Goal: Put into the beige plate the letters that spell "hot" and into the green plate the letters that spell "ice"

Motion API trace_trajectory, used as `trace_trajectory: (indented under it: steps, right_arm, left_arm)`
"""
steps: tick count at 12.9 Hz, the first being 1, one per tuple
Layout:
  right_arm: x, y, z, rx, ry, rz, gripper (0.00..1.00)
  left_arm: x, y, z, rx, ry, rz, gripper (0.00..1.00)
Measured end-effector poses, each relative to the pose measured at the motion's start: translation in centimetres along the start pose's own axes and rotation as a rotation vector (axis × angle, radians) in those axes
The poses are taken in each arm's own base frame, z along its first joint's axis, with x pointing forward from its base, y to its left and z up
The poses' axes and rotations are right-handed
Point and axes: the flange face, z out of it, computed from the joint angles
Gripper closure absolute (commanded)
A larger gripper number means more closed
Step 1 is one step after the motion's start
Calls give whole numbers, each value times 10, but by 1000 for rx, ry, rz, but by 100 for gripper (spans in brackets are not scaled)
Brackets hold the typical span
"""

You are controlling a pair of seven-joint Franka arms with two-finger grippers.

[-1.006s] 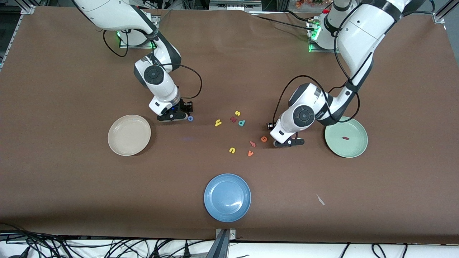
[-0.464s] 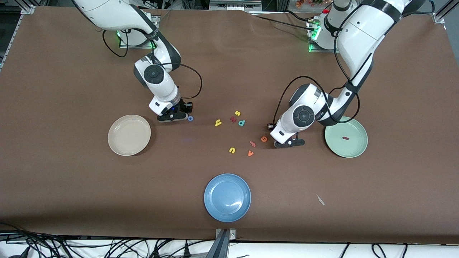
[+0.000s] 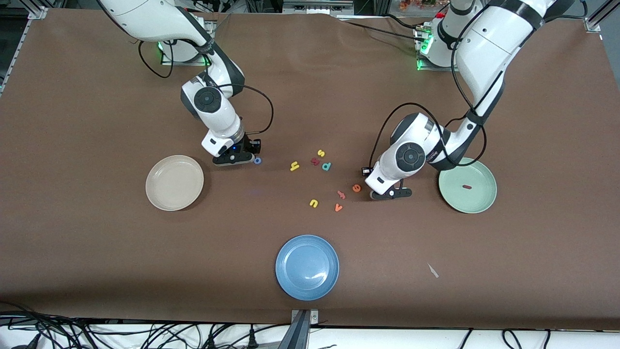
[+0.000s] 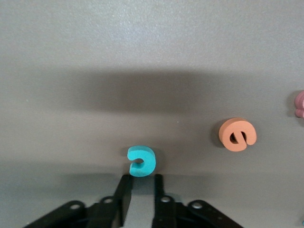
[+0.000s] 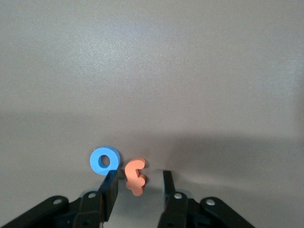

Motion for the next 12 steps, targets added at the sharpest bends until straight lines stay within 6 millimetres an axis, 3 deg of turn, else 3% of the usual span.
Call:
trace_trajectory:
  steps: [4,6,8,12]
  right_arm:
    - [0,-1,0,-2,1,-7,57]
    - [-1,-1,0,-3,2,-13,61]
    - [-1,-2,0,-5,6,-23,61]
    - [-1,-2,0,-3,10,-26,57]
  left_arm:
    - [0,-1,0,0,0,-1,96]
    - [1,-1,0,0,1,-1,80]
    - [1,-1,-1,-1,3,-2,70]
    - [5,-3,-2,-9,14,-45,70]
